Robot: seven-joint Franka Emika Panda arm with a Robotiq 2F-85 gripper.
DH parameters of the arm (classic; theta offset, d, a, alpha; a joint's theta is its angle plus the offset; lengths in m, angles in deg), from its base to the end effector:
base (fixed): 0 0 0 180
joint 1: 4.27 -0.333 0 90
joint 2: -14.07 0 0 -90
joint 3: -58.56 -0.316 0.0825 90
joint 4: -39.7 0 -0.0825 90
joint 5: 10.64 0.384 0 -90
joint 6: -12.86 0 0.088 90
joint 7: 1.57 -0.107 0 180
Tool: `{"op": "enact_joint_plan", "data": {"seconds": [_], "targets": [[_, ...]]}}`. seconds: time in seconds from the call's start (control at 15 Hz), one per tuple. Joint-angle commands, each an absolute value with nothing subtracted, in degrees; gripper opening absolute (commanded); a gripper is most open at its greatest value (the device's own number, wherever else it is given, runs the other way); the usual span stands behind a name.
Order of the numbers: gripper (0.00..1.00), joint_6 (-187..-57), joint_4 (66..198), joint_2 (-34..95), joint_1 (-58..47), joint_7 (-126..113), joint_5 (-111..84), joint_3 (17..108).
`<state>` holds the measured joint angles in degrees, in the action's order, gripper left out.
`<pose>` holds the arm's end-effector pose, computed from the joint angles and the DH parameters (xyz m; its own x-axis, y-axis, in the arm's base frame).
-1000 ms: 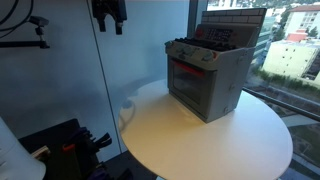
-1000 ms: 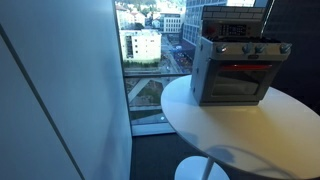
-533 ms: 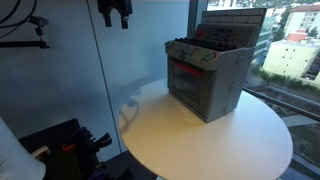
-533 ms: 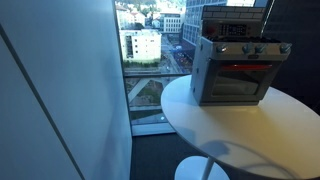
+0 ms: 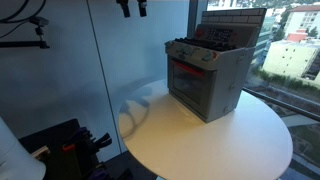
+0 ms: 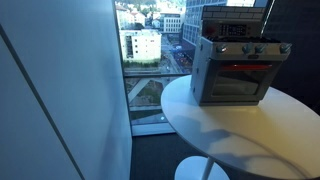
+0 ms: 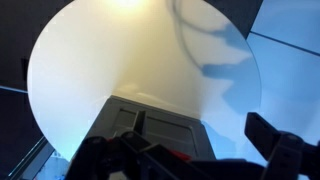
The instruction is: Turn the far right switch on the oven to the left
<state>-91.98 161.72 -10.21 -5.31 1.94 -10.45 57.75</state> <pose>0.4372 0.0153 0.5897 0.9881 0.0918 0.1232 0.0913 -0.9958 0.0101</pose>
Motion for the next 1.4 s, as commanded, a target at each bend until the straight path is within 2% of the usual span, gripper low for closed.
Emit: {"op": "enact_joint_plan", "data": {"seconds": [0.0,0.87,1.33], "targets": [[1.0,-93.93,158.73,-8.84,-2.86,-1.92,-12.76,58.55],[1.0,-109.4,161.06,-5.46,3.77,-15.14,-16.95,60.13],[1.0,-108.63,161.1,-5.18,3.02,-13.75,-15.87,60.44]]}}
